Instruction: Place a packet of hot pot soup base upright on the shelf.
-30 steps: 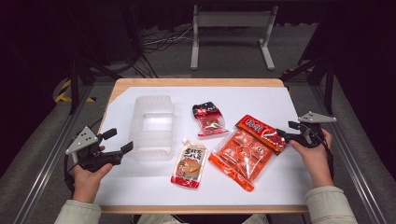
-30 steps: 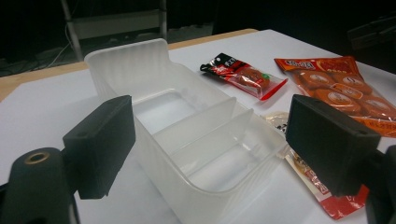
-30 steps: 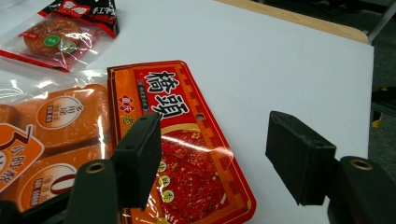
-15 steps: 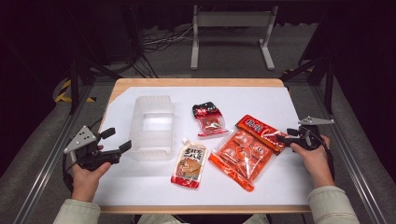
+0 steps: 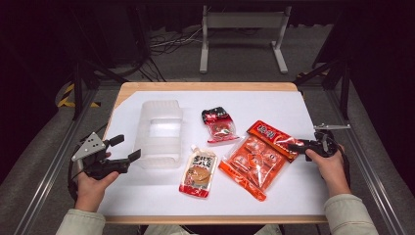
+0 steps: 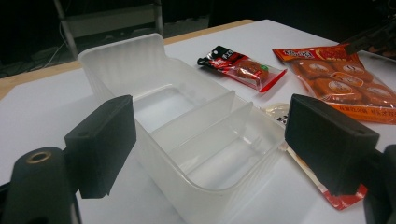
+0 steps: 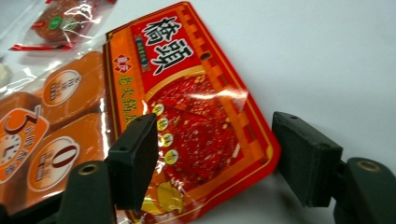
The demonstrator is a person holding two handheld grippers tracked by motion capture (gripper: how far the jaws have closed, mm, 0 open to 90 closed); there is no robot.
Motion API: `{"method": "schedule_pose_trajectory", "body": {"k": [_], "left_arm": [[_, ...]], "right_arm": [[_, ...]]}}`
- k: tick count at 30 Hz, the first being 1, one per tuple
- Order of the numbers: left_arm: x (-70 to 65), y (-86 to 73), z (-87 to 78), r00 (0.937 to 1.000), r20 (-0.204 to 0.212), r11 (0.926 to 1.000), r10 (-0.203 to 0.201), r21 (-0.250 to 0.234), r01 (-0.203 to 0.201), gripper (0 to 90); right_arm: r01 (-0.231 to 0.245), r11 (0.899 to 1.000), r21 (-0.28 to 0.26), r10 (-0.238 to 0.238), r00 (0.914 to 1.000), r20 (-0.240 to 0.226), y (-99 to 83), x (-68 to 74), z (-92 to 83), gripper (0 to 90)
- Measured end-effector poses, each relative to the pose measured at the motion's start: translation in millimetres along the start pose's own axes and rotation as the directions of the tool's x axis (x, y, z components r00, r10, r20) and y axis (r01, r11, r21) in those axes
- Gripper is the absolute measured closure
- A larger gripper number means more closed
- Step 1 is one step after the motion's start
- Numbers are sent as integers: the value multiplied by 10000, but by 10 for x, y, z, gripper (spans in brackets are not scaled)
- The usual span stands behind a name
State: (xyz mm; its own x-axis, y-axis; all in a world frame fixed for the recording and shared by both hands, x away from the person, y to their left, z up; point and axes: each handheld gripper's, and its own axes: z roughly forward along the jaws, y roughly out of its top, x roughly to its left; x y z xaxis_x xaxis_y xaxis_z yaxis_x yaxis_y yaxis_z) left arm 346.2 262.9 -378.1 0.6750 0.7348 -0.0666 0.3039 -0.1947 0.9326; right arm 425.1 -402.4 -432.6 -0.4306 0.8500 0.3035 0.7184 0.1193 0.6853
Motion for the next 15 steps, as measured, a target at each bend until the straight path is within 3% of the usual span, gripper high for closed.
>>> {"method": "schedule_pose_trajectory", "body": {"k": [3,8,15], "left_arm": [[8,1,-9,10000,21,10000,-22,-42,22,179],[34,0,-33,9999,-4,9999,-118,-101,118,183],[34,2,-21,9999,-45,9999,-104,-89,104,183]], "right_arm": [[-240,9997,96,244,9989,-388,-2,-1,7,383],[16,9997,233,-1,9981,-616,6,27,-11,452],[384,9992,-108,-393,9939,-1031,25,108,-65,482]]}}
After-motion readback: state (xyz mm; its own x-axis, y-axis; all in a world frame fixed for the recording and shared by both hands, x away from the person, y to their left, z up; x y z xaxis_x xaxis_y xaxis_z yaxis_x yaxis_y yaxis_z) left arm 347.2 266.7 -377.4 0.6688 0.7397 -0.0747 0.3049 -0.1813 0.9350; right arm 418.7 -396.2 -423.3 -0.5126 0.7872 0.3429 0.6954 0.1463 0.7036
